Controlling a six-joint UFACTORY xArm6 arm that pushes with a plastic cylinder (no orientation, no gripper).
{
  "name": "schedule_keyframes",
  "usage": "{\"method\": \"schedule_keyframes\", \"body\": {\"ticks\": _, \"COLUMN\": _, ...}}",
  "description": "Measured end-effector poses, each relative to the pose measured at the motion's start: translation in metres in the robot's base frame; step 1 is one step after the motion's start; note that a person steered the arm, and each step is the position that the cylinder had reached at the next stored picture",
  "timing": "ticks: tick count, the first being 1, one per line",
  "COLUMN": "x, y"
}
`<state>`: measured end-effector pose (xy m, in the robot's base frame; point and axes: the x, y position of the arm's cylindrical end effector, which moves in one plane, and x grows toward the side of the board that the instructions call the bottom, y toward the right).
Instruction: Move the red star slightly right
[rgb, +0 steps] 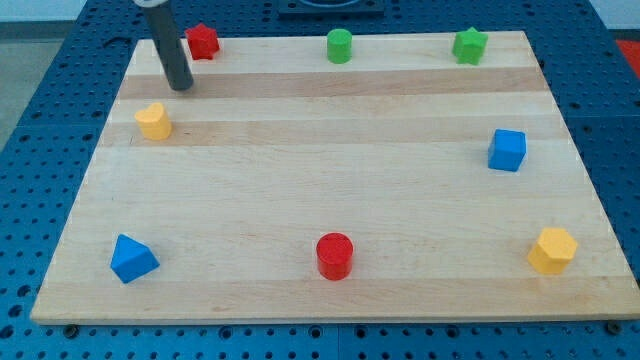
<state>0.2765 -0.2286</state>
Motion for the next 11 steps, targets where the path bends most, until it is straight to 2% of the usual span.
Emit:
{"method": "schedule_keyframes", "body": {"ticks": 2, "x": -0.084, "y": -0.074}}
{"method": "schedule_keyframes", "body": {"ticks": 4, "x": -0.086, "y": -0.054}}
{"method": "schedule_keyframes", "body": {"ticks": 8, "x": -0.085, "y": 0.065}}
{"method": "schedule_keyframes", "body": {"ticks": 10, "x": -0.084, "y": 0.064}}
{"method": "schedule_keyframes", "body": {"ticks": 11, "x": -0.080, "y": 0.039}}
